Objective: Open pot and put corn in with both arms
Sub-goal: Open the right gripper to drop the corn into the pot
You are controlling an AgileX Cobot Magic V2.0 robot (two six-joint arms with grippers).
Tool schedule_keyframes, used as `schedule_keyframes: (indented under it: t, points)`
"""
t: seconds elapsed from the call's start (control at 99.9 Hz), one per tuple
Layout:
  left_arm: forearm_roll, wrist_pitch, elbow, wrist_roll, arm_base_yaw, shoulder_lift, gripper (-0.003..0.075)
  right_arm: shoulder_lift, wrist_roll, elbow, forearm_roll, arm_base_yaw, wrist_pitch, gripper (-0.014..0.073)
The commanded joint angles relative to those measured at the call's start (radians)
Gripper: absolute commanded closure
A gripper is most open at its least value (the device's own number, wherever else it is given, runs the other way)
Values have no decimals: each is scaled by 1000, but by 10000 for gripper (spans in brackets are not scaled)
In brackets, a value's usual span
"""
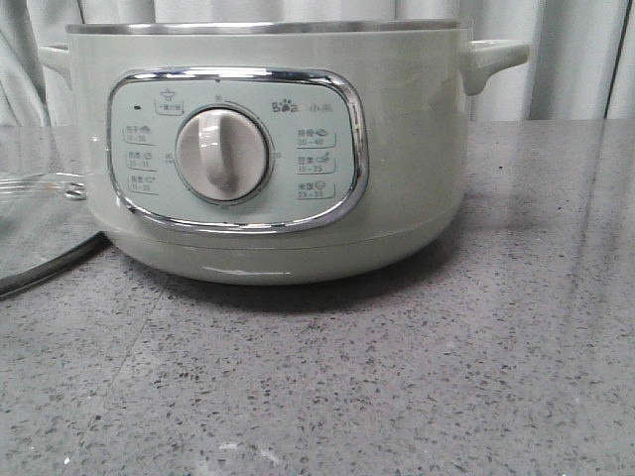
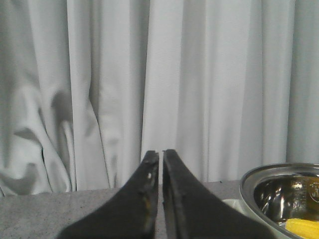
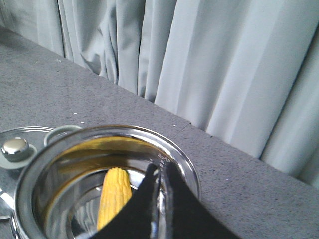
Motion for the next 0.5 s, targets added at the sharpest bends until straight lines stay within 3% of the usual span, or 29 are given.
schedule_keyframes:
  t: [0.0,0.22,0.49]
  points:
    - [-8,-25,-10,-14,-7,-41,741,-117,-12,99,-66,-4,-173,655]
    - [15,-2,62,-14,-7,-187,741,-388,-12,400,-115,-45,-279,655]
    - [17,0,155,-14,-7,-344,741,-667,-10,589,-131,-159,-274,656]
